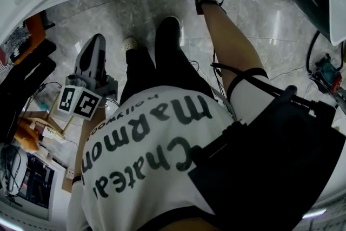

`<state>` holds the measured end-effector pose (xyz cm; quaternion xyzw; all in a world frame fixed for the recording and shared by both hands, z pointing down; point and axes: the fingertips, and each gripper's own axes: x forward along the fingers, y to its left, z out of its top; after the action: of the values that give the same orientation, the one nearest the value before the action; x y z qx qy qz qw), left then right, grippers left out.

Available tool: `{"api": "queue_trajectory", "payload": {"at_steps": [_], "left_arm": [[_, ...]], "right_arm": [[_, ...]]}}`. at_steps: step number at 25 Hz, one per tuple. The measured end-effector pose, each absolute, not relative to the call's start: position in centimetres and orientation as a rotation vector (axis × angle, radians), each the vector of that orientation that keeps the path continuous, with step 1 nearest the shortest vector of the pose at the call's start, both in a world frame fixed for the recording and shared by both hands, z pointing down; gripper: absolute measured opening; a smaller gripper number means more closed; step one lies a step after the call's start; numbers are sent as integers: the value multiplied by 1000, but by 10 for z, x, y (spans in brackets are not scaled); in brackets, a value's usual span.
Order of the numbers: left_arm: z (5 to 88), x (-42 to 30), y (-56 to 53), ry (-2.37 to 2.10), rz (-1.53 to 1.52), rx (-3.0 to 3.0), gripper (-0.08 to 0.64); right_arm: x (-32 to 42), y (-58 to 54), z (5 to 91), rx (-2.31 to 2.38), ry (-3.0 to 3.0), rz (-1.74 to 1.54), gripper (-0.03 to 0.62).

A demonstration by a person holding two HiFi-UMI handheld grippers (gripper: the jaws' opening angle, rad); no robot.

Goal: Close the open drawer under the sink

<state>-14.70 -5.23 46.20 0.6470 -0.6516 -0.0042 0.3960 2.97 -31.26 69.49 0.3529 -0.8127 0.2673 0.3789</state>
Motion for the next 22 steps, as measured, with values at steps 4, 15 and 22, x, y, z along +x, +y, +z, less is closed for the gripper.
{"api": "queue_trajectory", "payload": {"at_steps": [4,15,22], "left_arm": [[462,-150,-48,-1657,-9,1632,9],[462,-155,-40,-1684,-28,1606,9],[460,-160,-31,-1705,-27,1588,9]], "right_arm": [[28,-314,695,914,-2073,684,150],[25,-327,688,954,-2085,667,150],[24,-328,687,962,-2084,670,150]]}}
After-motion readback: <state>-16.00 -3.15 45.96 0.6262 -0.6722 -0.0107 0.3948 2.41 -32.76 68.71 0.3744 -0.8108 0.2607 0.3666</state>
